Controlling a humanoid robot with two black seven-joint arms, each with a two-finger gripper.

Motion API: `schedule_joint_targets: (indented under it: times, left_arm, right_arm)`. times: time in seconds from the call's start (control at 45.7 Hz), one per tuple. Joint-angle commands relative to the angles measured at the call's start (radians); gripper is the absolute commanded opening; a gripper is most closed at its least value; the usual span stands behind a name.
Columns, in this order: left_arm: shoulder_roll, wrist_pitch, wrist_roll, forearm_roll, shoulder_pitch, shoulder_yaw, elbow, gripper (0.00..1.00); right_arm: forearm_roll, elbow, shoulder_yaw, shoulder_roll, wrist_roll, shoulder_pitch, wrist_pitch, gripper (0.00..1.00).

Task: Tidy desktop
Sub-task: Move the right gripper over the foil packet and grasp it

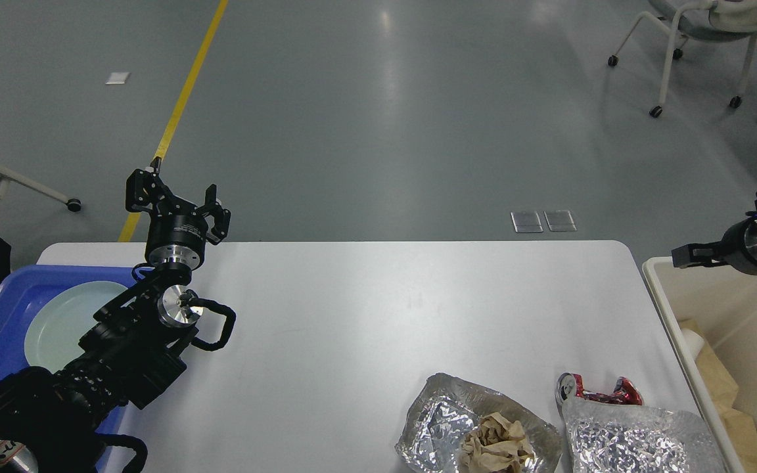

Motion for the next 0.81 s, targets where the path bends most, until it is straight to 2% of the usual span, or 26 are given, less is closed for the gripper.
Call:
schedule_joint_targets:
  times: [0.0,0.328,0.504,0.635,0.788]
  left_arm:
    - [0.0,0.0,0.0,0.001,0.0,-0.001,0.0,1.0]
    - [0.0,0.0,0.0,-0.001,0.0,0.0,0.0,1.0]
    - [0.0,0.0,0.0,0.001,0.0,0.0,0.0,1.0]
    - [0.0,0.0,0.0,0.001,0.0,0.0,0.0,1.0]
    - [0.0,0.0,0.0,0.001,0.0,-0.001,0.0,1.0]
  right_arm:
    - [0.029,0.199,0.002,-0.058,0.0,0.202,0.095,1.0]
    - [0.125,0.649,0.003,-0.142,0.0,0.675,0.316,1.0]
    - [0.203,0.832,0.055,-0.184,0.0,0.937,0.494,1.0]
    - [0.281,0.875,0.167,-0.222,0.0,1.035,0.494,1.0]
    - [0.327,0.882,0.288,-0.239,-0.007,1.056,0.494,1.0]
